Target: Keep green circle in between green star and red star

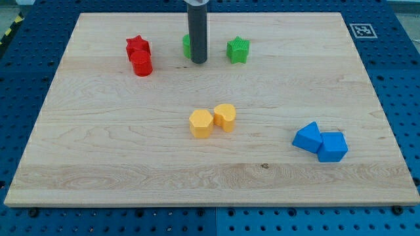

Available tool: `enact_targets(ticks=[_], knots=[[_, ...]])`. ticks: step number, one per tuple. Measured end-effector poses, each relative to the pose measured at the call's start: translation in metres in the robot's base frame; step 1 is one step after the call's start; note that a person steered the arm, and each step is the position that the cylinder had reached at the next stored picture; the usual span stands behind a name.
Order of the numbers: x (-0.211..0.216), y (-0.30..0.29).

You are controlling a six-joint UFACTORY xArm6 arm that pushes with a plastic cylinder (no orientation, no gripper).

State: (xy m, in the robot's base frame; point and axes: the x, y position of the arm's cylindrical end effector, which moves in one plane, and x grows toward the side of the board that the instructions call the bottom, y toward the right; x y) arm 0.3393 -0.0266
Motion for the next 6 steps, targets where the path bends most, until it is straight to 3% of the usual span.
enact_targets(ticks=[2, 3, 4, 6], knots=[[0.0, 0.022], [-0.03, 0.023], [-0.032, 0.023], [-0.036, -0.008]])
